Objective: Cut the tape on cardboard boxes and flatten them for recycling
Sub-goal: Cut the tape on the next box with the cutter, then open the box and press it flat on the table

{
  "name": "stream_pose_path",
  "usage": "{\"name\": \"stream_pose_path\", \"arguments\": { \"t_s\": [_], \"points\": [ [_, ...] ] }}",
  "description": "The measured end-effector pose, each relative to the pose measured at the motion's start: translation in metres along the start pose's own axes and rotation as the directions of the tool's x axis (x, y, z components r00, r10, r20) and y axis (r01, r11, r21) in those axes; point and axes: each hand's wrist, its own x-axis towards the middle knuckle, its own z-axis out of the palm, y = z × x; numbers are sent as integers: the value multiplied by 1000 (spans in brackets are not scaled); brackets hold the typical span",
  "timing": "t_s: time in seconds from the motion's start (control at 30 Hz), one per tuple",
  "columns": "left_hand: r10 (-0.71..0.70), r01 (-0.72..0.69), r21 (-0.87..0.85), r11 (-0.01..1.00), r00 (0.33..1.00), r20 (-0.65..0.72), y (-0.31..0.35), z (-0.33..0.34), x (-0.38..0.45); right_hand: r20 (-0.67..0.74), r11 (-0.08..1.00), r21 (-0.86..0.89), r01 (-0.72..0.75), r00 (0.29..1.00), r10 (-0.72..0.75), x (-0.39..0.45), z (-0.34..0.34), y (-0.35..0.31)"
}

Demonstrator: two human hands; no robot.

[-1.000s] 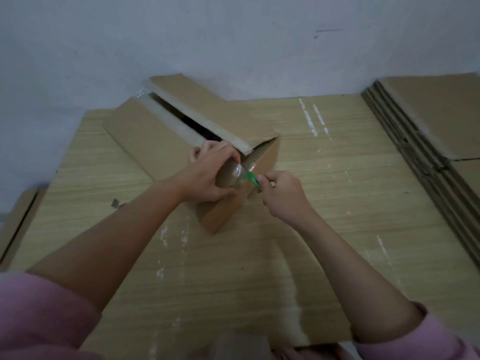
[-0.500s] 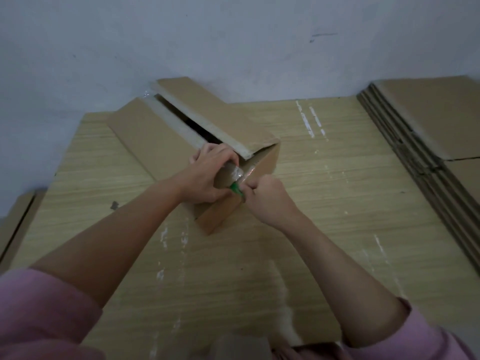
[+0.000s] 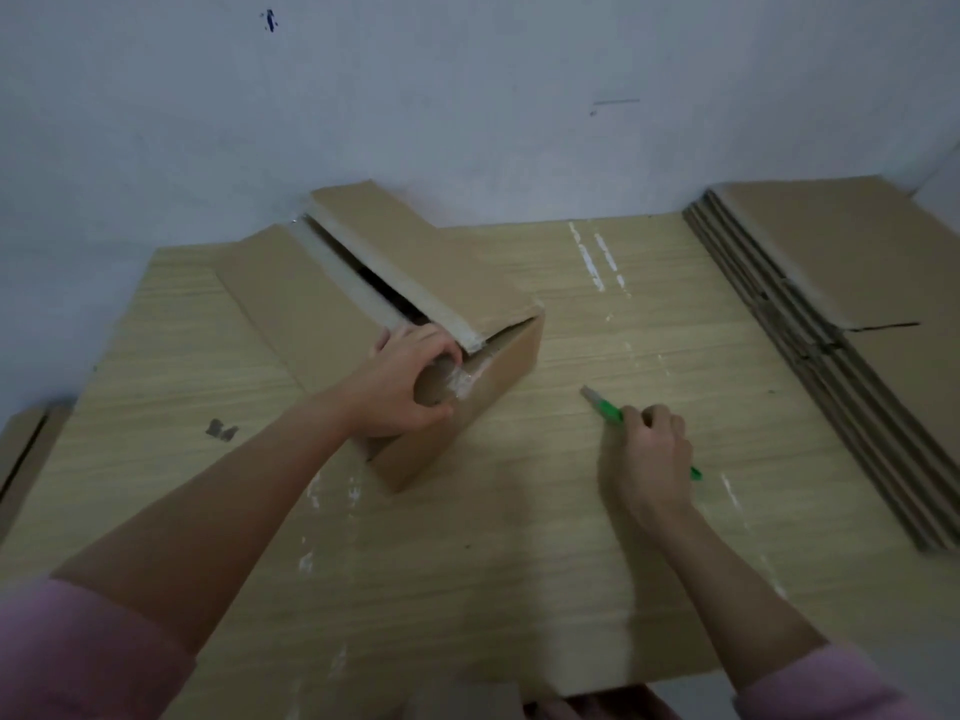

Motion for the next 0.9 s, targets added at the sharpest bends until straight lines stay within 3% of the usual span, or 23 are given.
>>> {"name": "stream_pose_path", "arguments": {
  "t_s": [0.07, 0.13, 0.2, 0.27, 0.37, 0.5, 0.63, 0.67, 0.73, 0.8, 0.83, 0.87, 0.9],
  "points": [
    [13, -13, -5, 1000, 1000, 6, 0, 1, -3, 63, 999, -25, -43, 997, 45, 1, -4, -1],
    [25, -25, 7, 1000, 1000, 13, 2, 0, -5, -13, 994, 109, 18, 1000, -16, -4, -15, -19],
    [31, -31, 29, 999, 999, 9, 5, -2, -5, -226, 893, 352, 280, 951, -209, -8, -24, -47],
    [32, -31, 66, 997, 999, -15, 9, -8, -4, -396, 720, 423, 550, 827, -399, -10, -34, -76],
    [17, -13, 132, 991, 999, -33, 19, -27, -4, -374, 581, 430, 691, 722, -582, -1, -47, -107],
    [49, -16, 244, 970, 991, -127, 28, -61, -11, -423, 602, 395, 693, 720, -550, 10, -50, -116],
    [58, -29, 177, 984, 984, -166, 29, -94, -13, -445, 716, 335, 612, 773, -452, 31, -60, -127],
    [7, 15, 177, 984, 992, -122, 32, -103, -12, -412, 764, 322, 559, 809, -419, 38, -63, -131],
    [-259, 241, 188, 952, 963, 77, 34, -116, -10, -259, 858, 327, 397, 910, -322, 53, -70, -138],
    [-517, 506, 123, 854, 797, 311, 24, -117, -14, -85, 927, 283, 246, 969, -232, 65, -73, -141],
    [-563, 569, 102, 816, 743, 361, 16, -112, -19, -42, 950, 228, 214, 977, -210, 68, -72, -141],
    [-568, 571, 109, 813, 741, 359, 7, -106, -25, -6, 962, 183, 201, 979, -203, 71, -71, -139],
    [-537, 513, 163, 843, 782, 316, -6, -98, -29, 28, 968, 167, 189, 980, -196, 73, -70, -138]
  ]
}}
